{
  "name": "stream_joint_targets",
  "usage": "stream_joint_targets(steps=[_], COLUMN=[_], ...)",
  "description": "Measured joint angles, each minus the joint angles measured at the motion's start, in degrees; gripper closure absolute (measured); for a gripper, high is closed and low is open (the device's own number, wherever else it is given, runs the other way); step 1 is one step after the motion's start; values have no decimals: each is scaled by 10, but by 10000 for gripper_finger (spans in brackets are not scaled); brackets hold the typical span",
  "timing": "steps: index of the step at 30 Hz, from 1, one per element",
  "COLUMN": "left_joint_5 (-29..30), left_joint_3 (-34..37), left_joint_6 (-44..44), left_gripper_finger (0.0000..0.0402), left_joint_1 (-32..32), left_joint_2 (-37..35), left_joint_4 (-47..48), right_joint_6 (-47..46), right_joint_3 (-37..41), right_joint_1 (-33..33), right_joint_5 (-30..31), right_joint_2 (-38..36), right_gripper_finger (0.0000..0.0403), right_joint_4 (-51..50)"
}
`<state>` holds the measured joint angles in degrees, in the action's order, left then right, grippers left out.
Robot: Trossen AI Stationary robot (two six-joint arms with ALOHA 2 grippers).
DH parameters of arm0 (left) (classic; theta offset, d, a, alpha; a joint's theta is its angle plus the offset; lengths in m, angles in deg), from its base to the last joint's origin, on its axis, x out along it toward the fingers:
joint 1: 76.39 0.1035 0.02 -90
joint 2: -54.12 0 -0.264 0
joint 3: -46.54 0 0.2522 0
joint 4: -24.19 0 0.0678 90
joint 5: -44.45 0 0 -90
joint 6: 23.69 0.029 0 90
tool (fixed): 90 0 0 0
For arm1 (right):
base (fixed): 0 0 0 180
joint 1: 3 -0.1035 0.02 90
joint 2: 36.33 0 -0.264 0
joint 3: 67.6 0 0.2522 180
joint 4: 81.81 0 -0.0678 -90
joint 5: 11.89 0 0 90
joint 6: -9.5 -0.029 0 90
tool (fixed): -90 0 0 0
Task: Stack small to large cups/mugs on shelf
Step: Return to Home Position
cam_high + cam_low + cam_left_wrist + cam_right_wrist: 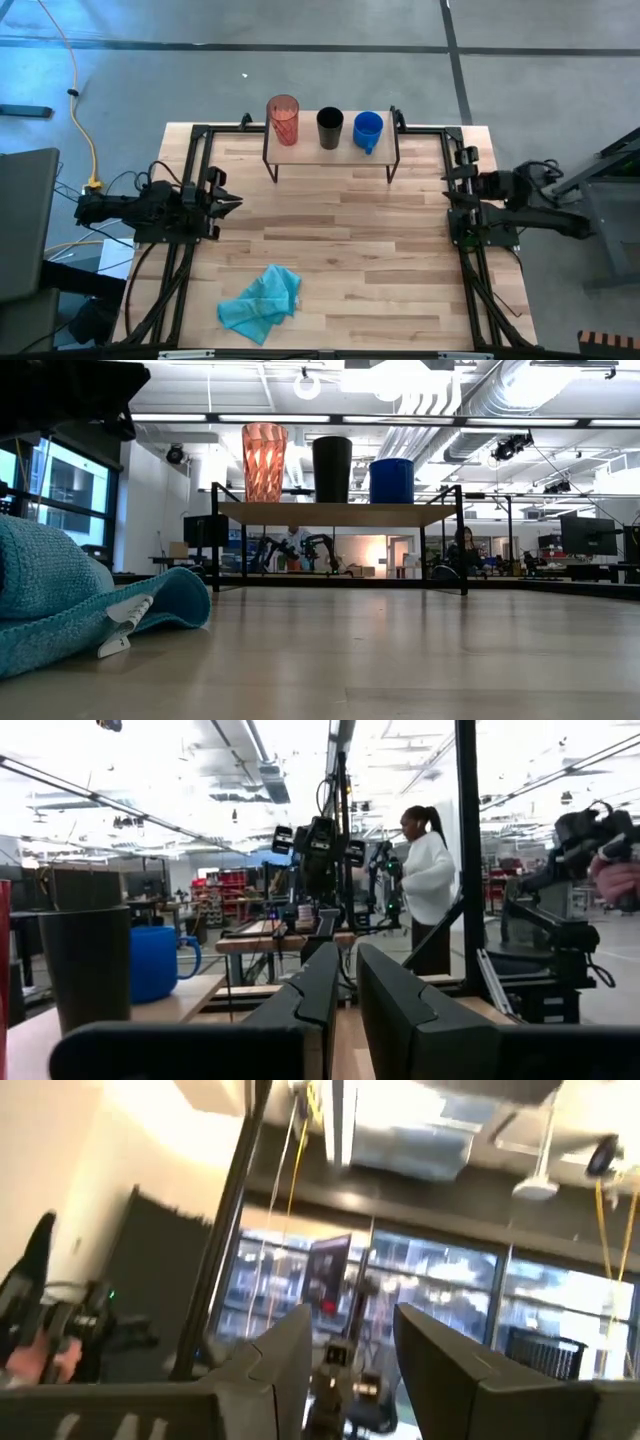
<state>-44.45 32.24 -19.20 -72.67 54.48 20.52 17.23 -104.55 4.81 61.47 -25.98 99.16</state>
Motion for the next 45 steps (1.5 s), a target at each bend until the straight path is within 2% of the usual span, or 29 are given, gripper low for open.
stream_joint_targets(steps=[7,11,19,22,28,33,37,41,45], left_joint_5=[0,0,0,0,0,0,-2,-2,-5], left_joint_3=[0,0,0,0,0,0,0,0,0], left_joint_6=[-19,-24,-35,-40,-65,-78,-79,-79,-80], left_gripper_finger=[369,369,369,369,369,369,369,369,369], left_joint_1=[0,0,0,0,0,0,0,0,0], left_joint_2=[0,0,0,0,0,0,0,0,0], left_joint_4=[0,-6,-10,-21,-27,-27,-26,-26,-26], right_joint_6=[-67,-84,-134,-153,-139,-177,-173,-167,-136], right_joint_3=[51,65,65,65,66,66,66,66,107], right_joint_1=[0,0,0,0,0,-1,-20,-56,-97], right_joint_5=[77,90,107,135,150,199,201,246,257], right_joint_2=[-11,-11,-11,-11,-10,-10,-10,-10,-10], right_gripper_finger=[267,267,267,267,267,267,267,267,267], right_joint_4=[70,96,80,65,57,1,-4,-22,45])
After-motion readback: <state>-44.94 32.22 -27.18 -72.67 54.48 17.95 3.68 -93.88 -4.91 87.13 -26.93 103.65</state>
